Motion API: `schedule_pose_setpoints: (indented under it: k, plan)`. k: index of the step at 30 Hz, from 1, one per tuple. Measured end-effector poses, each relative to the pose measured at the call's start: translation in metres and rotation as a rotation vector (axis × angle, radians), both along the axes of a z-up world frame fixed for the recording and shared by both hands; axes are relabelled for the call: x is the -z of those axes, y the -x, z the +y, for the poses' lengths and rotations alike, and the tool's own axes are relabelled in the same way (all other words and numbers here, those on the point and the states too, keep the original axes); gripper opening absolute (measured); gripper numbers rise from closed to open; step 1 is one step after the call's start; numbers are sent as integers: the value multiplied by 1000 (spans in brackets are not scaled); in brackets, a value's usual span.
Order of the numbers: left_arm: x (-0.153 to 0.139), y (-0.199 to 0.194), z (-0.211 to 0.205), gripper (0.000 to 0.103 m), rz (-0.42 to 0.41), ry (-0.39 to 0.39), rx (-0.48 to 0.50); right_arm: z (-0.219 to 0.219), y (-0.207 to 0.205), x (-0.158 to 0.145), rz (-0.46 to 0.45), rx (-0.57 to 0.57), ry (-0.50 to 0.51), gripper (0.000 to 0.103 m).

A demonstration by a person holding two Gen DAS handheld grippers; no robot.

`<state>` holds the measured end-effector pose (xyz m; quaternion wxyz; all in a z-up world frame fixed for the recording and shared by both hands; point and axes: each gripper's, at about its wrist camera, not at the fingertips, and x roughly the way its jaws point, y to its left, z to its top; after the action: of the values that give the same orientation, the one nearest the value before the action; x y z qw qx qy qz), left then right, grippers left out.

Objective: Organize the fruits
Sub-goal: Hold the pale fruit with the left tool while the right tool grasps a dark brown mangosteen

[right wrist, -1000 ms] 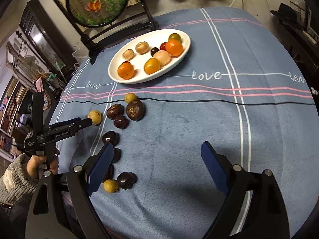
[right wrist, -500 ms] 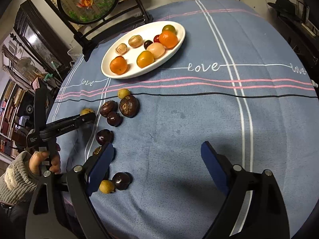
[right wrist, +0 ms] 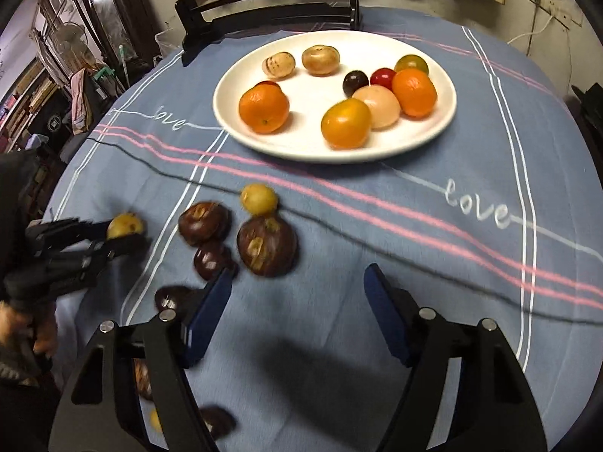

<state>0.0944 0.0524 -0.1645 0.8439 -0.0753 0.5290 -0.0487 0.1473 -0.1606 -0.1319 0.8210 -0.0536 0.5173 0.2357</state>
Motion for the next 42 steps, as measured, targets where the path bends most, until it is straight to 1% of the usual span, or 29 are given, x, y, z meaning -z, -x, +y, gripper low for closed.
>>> schedule_pose_setpoints:
  k: [5, 11, 13, 14, 15, 16, 18, 19, 20, 24, 25, 28, 30, 32, 34, 35, 38, 42]
  plan:
    - [1, 0, 0, 41, -6, -5, 1, 13, -15, 13, 24, -16, 33, 74]
    - [1, 0, -3, 43, -10, -27, 14, 18, -16, 18, 22, -39, 35, 75]
    - [1, -1, -3, 43, -10, -28, 16, 13, -17, 19, 22, -30, 26, 76]
    - [2, -1, -3, 43, -11, -29, 17, 10, -17, 18, 5, -11, 47, 76]
    - [1, 0, -3, 42, -11, -29, 17, 7, -19, 17, -11, 15, 68, 76]
    - [1, 0, -3, 41, -12, -30, 20, -5, -21, 14, -17, 66, 68, 76]
    - [1, 0, -3, 41, -13, -30, 21, -25, -23, 10, 1, 129, 23, 76]
    - [2, 1, -3, 41, -14, -29, 20, -31, -22, 9, 8, 130, -13, 76]
    - [2, 1, -3, 41, -15, -29, 19, -34, -20, 7, 11, 124, -39, 76]
    - [2, 1, -3, 41, -16, -32, 24, -22, -12, 8, 4, 73, -44, 76]
    - [2, 1, -3, 41, -15, -32, 26, -16, -12, 9, 5, 54, -35, 75]
    - [2, 1, -3, 41, -15, -34, 27, -3, -12, 13, -5, 8, 29, 64]
    - [2, 1, -4, 41, -17, -40, 28, -1, -16, 18, 6, 11, 39, 59]
    - [2, 1, -5, 41, -18, -44, 30, -2, -20, 22, 19, 22, 50, 52]
    - [2, 1, -6, 41, -20, -50, 32, -3, -22, 24, 9, 20, 49, 49]
    - [2, 2, -6, 41, -21, -54, 33, -3, -23, 24, 8, 19, 46, 44]
    - [2, 2, -7, 41, -24, -61, 35, -3, -23, 25, 9, 12, 51, 42]
    - [1, 4, -3, 40, -28, -30, 22, -10, -11, 21, 35, 22, 12, 42]
